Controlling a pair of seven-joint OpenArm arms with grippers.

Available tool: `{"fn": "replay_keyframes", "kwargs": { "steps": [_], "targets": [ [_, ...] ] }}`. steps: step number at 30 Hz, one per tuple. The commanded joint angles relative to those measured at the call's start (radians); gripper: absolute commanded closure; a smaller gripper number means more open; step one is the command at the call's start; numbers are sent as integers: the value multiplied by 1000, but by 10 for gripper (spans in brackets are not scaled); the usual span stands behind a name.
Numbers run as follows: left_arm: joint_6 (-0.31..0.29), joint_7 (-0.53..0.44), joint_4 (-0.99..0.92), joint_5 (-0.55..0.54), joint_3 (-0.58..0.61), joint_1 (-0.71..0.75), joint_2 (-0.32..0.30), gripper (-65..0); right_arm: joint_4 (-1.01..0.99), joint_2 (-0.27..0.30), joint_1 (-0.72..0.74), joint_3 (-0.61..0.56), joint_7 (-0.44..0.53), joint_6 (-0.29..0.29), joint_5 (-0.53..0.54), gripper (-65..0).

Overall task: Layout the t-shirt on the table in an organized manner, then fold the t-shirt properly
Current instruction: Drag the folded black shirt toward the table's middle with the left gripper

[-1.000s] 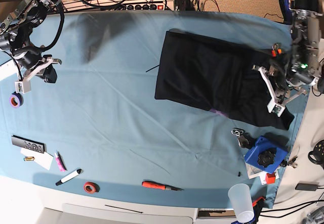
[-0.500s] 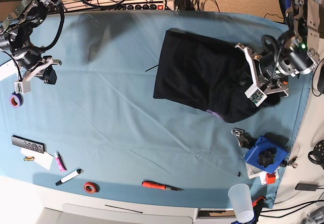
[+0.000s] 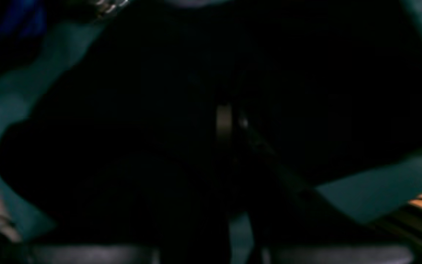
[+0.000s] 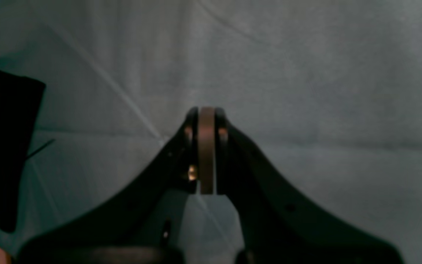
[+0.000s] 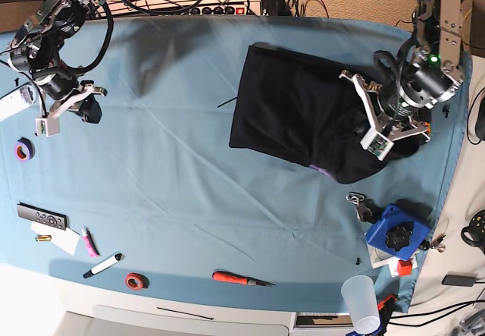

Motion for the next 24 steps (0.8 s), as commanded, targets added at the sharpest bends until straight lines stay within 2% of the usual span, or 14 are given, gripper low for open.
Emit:
{"fn": "replay_keyframes", "kwargs": {
  "steps": [1, 4, 8, 16, 20, 24],
  "targets": [
    [2, -24, 17, -5, 29, -11, -5, 0, 17, 17, 11, 5, 23, 2, 20, -8],
    [8, -25, 17, 68, 134, -18, -4, 0, 17, 17, 11, 5, 23, 2, 20, -8],
    [100, -66, 17, 188, 212, -46, 13, 0, 17, 17, 10, 5, 23, 2, 20, -8],
    [99, -94, 10, 208, 276, -77, 116, 0, 17, 17, 10, 5, 23, 2, 20, -8],
    [101, -84, -38, 321, 306, -84, 142, 0, 17, 17, 10, 5, 23, 2, 20, -8],
    [131, -84, -122, 367, 338, -93, 168, 0, 17, 17, 11, 5, 23, 2, 20, -8]
  ]
}}
